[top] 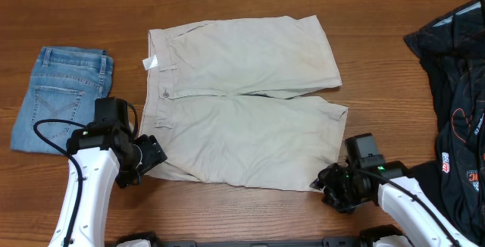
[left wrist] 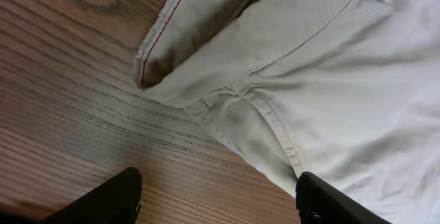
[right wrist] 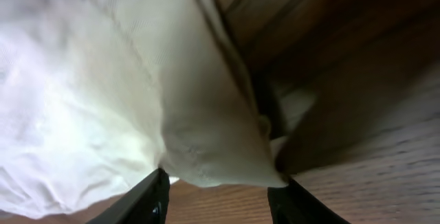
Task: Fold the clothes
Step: 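Grasp the bottom leg hems with both grippers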
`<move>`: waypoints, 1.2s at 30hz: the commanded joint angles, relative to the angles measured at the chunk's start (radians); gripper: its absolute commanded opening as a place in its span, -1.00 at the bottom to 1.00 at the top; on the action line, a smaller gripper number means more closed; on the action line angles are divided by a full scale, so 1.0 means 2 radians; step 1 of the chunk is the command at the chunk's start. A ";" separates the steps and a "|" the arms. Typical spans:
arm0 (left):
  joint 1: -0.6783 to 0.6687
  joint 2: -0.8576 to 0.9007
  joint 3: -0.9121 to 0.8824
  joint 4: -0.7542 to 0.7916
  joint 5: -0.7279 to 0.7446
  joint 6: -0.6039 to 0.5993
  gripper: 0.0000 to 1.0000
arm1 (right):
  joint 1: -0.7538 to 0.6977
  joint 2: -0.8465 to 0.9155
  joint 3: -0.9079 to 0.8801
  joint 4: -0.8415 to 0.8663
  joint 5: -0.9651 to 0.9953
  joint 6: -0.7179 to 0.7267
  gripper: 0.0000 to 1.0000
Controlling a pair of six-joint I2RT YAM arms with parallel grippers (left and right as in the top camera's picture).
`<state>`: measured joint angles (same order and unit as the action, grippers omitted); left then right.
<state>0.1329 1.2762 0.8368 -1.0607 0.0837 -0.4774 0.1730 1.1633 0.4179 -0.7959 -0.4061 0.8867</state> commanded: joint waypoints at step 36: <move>0.002 -0.004 -0.086 0.076 -0.023 -0.076 0.76 | -0.045 -0.004 -0.004 0.005 0.006 -0.013 -0.66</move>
<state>0.1329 1.2762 0.7177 -0.9588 0.0525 -0.5903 0.0864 1.1633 0.4175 -0.7876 -0.3927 0.8635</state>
